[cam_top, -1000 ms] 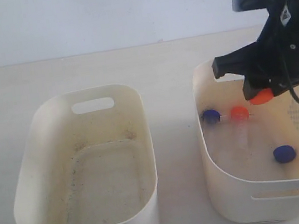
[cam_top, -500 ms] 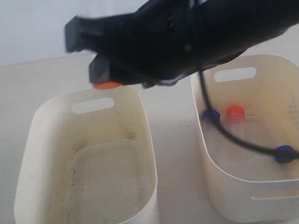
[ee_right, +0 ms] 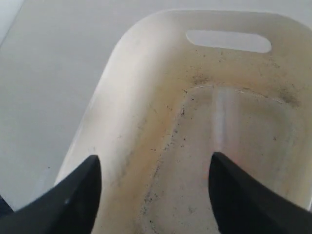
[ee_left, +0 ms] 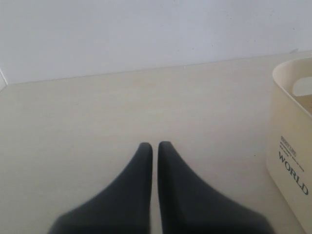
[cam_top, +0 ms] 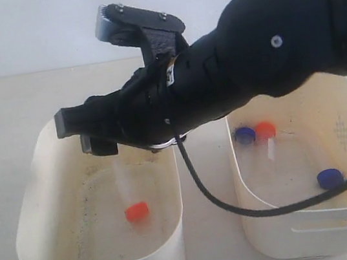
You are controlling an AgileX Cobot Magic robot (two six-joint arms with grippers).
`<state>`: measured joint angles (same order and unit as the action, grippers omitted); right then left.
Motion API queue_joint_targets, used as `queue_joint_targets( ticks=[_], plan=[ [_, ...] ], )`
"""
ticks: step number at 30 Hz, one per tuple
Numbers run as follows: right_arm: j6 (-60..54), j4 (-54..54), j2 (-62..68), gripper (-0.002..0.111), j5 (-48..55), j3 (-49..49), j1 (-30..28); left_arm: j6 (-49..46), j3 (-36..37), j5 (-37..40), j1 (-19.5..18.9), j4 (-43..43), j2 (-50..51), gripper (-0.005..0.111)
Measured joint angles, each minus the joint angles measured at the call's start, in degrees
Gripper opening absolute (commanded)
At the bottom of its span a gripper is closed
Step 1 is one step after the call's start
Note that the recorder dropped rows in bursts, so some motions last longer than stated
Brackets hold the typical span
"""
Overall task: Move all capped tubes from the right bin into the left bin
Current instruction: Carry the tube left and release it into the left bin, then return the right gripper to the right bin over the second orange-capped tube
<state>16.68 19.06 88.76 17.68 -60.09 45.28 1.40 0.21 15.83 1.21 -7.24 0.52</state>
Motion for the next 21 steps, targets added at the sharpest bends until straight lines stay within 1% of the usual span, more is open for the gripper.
queue_joint_targets(
  ticks=[3, 5, 10, 11, 14, 18, 21],
  plan=[
    [-0.97, -0.67, -0.97, 0.041, 6.06, -3.5, -1.99, 0.0, 0.0, 0.0, 0.0, 0.0, 0.0, 0.004],
    [-1.83, -1.23, -2.42, 0.033, 10.61, -6.5, -4.37, 0.0, 0.0, 0.0, 0.0, 0.0, 0.0, 0.004],
    [-0.3, -6.88, -6.16, 0.004, 20.17, -10.61, -12.28, 0.0, 0.0, 0.0, 0.0, 0.0, 0.0, 0.004],
    [0.94, -8.5, -6.49, 0.0, 22.02, -10.61, -14.08, 0.0, 0.0, 0.0, 0.0, 0.0, 0.0, 0.004],
    [4.09, -12.4, -6.61, 0.002, 26.58, -9.47, -17.58, 0.0, 0.0, 0.0, 0.0, 0.0, 0.0, 0.004],
    [8.73, -15.38, -6.61, 0.002, 27.24, -3.59, -17.97, 0.0, 0.0, 0.0, 0.0, 0.0, 0.0, 0.004],
    [12.48, -17.34, -6.61, 0.003, 25.04, 1.47, -18.02, 0.0, 0.0, 0.0, 0.0, 0.0, 0.0, 0.004]
  ],
)
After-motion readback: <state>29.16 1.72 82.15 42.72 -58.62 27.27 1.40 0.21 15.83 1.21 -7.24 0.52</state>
